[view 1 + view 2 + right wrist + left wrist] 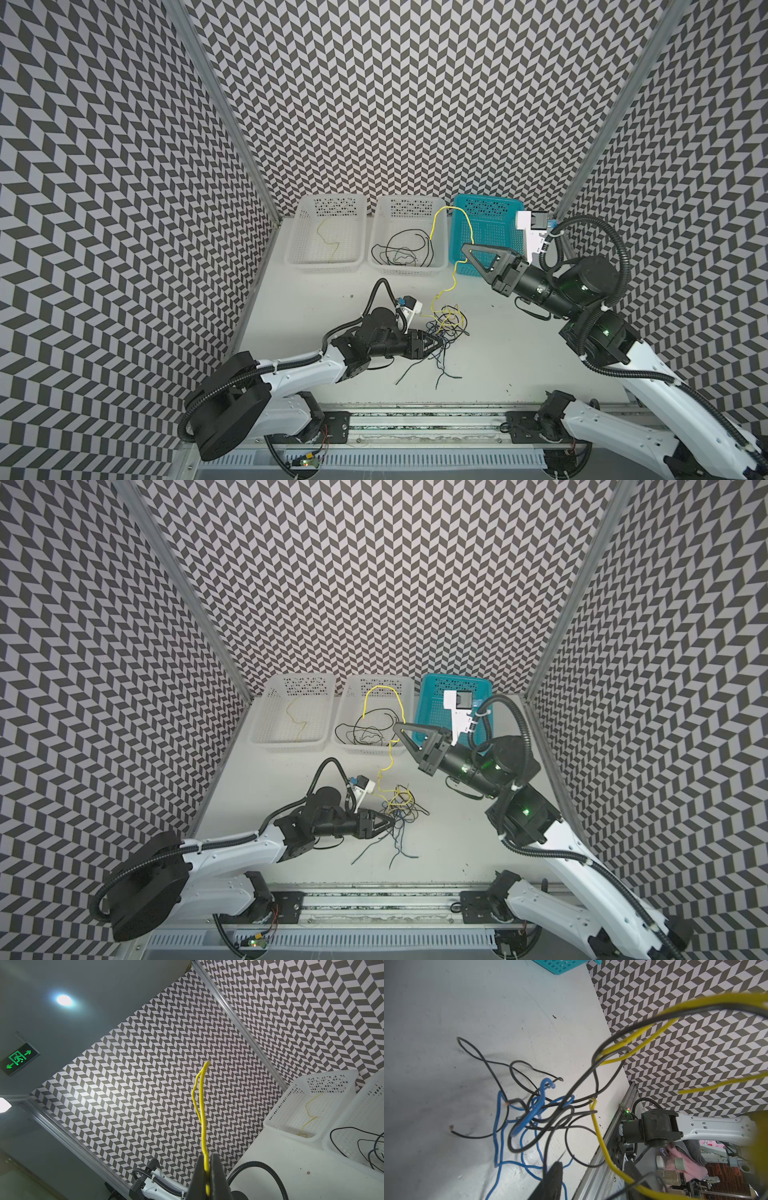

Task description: Untangle the cables

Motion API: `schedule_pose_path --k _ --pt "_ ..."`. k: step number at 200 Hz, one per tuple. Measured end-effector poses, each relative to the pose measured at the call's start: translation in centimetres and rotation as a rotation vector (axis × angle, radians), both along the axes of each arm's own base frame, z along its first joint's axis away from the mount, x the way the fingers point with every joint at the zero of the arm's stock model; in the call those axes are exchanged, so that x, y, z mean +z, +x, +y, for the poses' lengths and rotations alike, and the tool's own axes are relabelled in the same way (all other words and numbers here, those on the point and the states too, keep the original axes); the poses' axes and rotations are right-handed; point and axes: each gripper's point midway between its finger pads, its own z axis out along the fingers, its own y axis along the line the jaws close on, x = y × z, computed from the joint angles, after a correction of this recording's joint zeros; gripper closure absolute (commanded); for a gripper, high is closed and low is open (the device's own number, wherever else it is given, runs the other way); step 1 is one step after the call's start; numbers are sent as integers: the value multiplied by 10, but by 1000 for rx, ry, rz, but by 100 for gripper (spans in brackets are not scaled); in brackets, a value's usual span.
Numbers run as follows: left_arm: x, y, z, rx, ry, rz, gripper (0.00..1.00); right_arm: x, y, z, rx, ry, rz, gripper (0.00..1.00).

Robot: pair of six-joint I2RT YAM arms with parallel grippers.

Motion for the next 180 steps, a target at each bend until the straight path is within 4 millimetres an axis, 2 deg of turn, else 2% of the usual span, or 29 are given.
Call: schedule_pose_path --k 29,62,80,152,180 --pt "12 -5 -4 -12 -29 -46 47 4 -3 -4 -13 2 -19 100" --pt "35 -34 -6 -65 -33 -210 45 7 -5 -10 -39 5 -36 100" --pt "41 -41 -3 -66 -15 -292 44 7 -4 -11 -44 6 -36 100" --pt "45 -41 19 42 52 -596 43 6 -4 -10 -38 8 -26 100" --pt "51 -34 25 91 55 -666 45 6 -4 -10 -35 11 -21 100"
